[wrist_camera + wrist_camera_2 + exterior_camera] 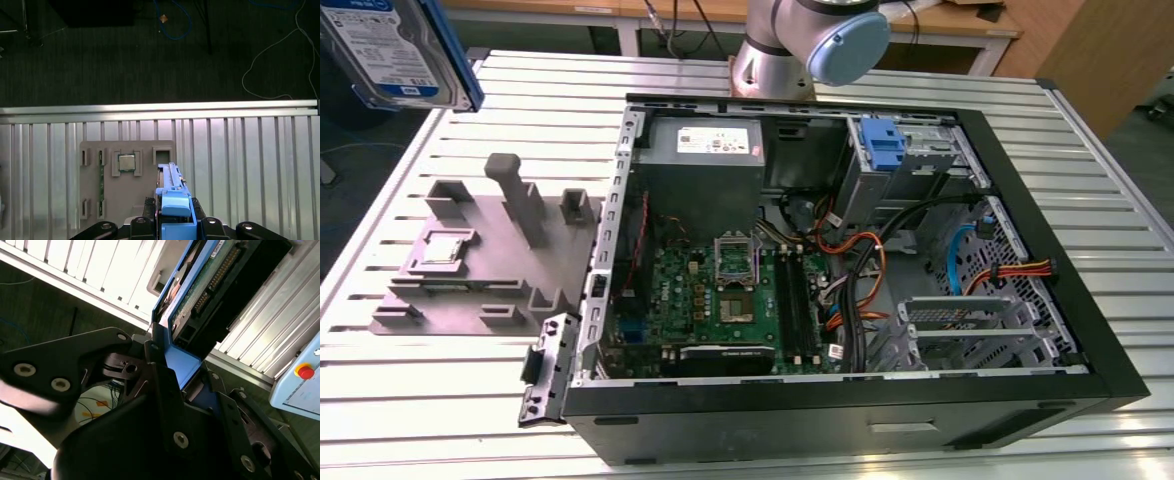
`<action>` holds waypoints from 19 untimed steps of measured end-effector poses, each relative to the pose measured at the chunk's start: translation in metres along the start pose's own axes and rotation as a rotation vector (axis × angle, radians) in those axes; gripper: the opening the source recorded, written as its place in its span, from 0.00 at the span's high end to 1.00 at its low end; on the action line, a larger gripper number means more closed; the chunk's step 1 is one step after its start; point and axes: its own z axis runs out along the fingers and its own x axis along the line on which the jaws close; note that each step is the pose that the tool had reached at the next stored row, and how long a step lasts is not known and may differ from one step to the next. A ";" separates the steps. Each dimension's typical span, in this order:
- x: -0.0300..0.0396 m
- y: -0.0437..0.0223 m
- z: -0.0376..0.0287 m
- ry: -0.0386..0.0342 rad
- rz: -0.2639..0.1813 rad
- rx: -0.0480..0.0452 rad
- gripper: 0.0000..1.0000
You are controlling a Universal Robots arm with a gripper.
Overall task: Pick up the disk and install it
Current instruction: 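Pick up the disk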
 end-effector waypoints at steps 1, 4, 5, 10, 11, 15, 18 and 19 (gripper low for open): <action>0.0000 0.0000 -0.0004 0.0000 0.000 0.0000 0.63; -0.0001 0.0001 -0.0020 0.0000 0.000 0.0000 0.63; -0.0001 0.0001 -0.0027 0.0000 0.000 0.0000 0.63; -0.0002 0.0002 -0.0065 0.0000 0.000 0.0000 0.63; -0.0003 0.0002 -0.0073 0.0000 0.000 0.0000 0.63; -0.0004 0.0003 -0.0113 0.0000 0.000 0.0000 0.63; -0.0006 0.0004 -0.0151 0.0000 0.000 0.0000 0.63; -0.0006 0.0004 -0.0164 0.0000 0.000 0.0000 0.63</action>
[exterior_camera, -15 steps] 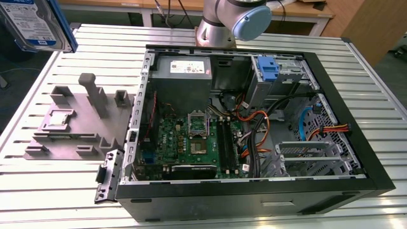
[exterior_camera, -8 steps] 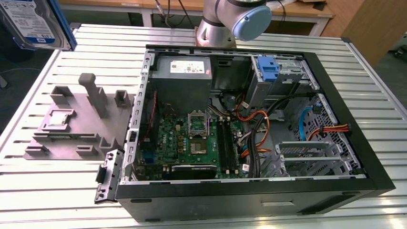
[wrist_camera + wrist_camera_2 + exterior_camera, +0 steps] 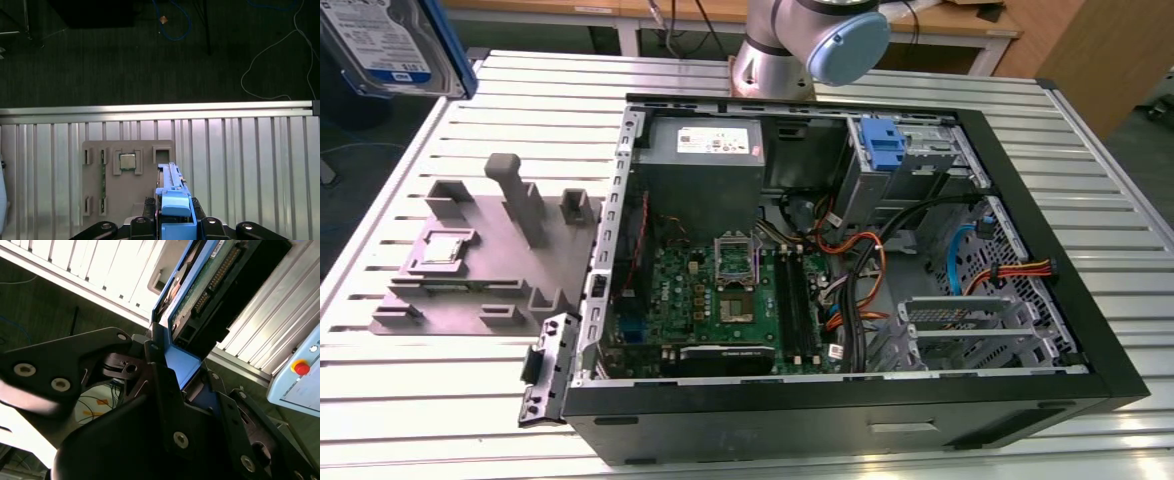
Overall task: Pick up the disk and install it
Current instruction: 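Pick up the disk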
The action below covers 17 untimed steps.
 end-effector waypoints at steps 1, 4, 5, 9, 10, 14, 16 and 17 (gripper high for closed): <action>-0.0001 0.0000 -0.0014 0.0000 0.000 0.0000 0.63; -0.0002 0.0001 -0.0053 0.0000 0.000 0.0000 0.63; -0.0003 0.0001 -0.0065 0.0000 0.000 0.0000 0.63; -0.0004 0.0003 -0.0112 0.0000 0.000 0.0000 0.63; -0.0005 0.0003 -0.0123 0.0000 0.000 0.0000 0.63; -0.0006 0.0004 -0.0163 0.0000 0.000 -0.0001 0.63; -0.0007 0.0004 -0.0176 0.0000 0.000 -0.0001 0.63; -0.0007 0.0004 -0.0177 0.0000 0.000 -0.0001 0.63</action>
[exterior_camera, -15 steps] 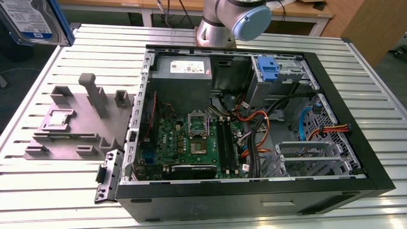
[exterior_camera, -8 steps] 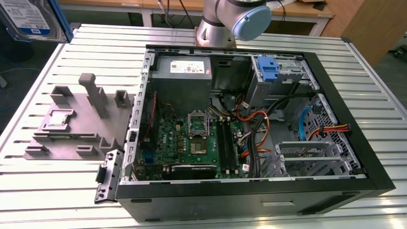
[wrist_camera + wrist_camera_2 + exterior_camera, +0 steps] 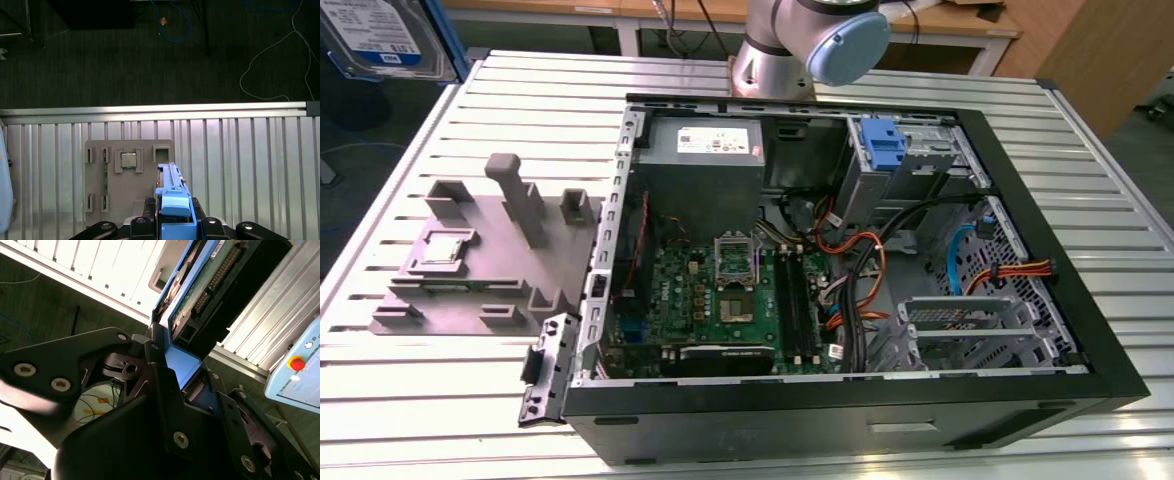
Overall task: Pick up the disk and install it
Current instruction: 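Pick up the disk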
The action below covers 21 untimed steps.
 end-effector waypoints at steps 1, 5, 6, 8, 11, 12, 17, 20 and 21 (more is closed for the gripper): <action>0.0000 0.0000 0.0000 -0.0001 0.000 0.0000 0.63; 0.0000 -0.0001 0.0001 -0.0003 0.000 0.0002 0.63; -0.0001 -0.0004 0.0000 -0.0003 0.000 0.0002 0.63; -0.0001 -0.0015 0.0000 -0.0003 0.000 0.0001 0.63; -0.0002 -0.0033 -0.0001 -0.0002 0.000 0.0000 0.63; -0.0002 -0.0037 -0.0001 -0.0003 0.000 0.0001 0.63; -0.0002 -0.0053 -0.0001 -0.0003 0.000 0.0001 0.63; -0.0003 -0.0061 -0.0001 -0.0002 0.000 0.0001 0.63; -0.0003 -0.0064 -0.0001 -0.0003 0.000 0.0001 0.63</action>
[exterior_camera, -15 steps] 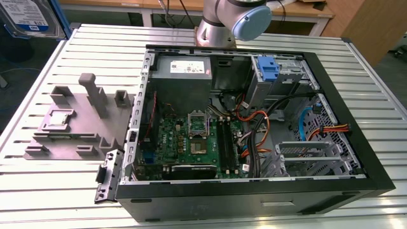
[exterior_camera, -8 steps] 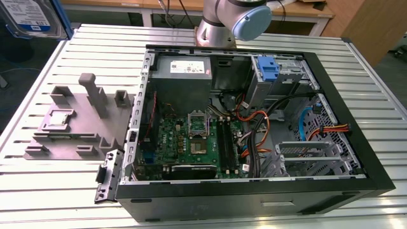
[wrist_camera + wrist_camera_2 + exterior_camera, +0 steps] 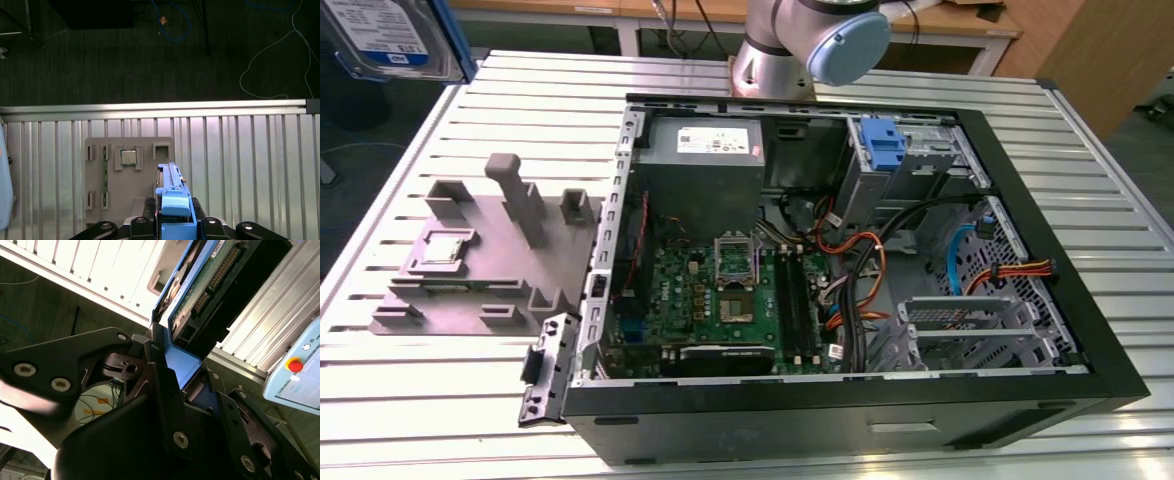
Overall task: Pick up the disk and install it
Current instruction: 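Pick up the disk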
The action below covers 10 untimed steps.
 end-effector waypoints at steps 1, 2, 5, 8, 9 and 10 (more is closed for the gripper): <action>0.0000 -0.0003 0.0000 0.0000 0.000 0.0000 0.63; 0.0000 -0.0005 0.0000 0.0000 0.000 0.0000 0.63; 0.0000 -0.0012 0.0000 0.0000 0.000 0.0000 0.63; -0.0001 -0.0018 -0.0001 0.0000 0.000 -0.0001 0.63; -0.0001 -0.0021 -0.0001 0.0000 0.000 -0.0001 0.63; -0.0001 -0.0023 -0.0001 0.0000 0.000 0.0000 0.63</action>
